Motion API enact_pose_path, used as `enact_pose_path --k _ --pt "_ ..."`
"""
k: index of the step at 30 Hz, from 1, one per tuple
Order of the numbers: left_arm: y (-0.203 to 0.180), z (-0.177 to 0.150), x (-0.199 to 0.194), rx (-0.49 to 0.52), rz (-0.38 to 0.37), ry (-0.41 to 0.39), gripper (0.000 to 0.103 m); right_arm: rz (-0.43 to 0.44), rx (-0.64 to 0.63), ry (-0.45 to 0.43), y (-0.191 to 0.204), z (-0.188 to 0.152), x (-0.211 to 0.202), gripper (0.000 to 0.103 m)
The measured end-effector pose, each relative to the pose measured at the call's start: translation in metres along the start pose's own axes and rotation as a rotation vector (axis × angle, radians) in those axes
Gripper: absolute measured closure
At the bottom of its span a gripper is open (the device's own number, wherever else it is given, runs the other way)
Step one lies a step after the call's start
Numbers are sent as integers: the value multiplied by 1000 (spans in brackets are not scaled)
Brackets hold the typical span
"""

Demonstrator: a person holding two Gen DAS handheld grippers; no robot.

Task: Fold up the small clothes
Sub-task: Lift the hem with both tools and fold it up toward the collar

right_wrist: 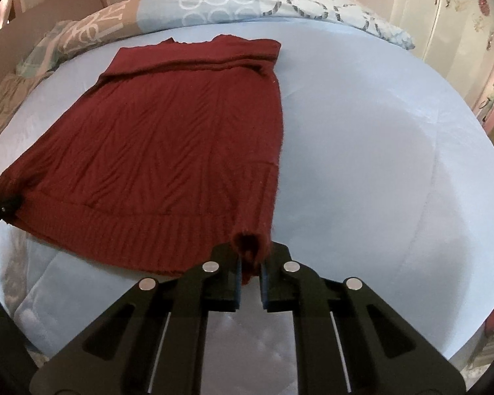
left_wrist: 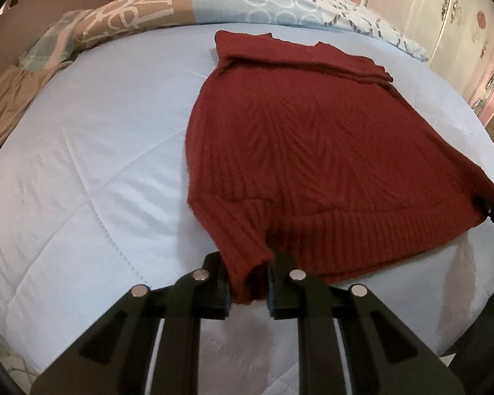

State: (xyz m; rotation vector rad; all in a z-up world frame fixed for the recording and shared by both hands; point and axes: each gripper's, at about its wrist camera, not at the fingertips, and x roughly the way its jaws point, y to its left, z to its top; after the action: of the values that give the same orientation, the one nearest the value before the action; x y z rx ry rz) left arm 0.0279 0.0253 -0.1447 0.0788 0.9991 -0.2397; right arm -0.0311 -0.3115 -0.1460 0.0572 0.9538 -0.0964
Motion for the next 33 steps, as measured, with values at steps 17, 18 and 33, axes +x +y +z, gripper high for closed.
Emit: enact_pose_path --k 17,18,33 --pt "1 92 -20 5 34 -227 88 -46 33 -257 -5 89 -16 95" --pt "2 99 -19 4 36 -236 88 -46 36 -263 -6 96 -13 95" --pt "11 242 72 45 134 -275 88 -57 61 -310 -1 228 90 95"
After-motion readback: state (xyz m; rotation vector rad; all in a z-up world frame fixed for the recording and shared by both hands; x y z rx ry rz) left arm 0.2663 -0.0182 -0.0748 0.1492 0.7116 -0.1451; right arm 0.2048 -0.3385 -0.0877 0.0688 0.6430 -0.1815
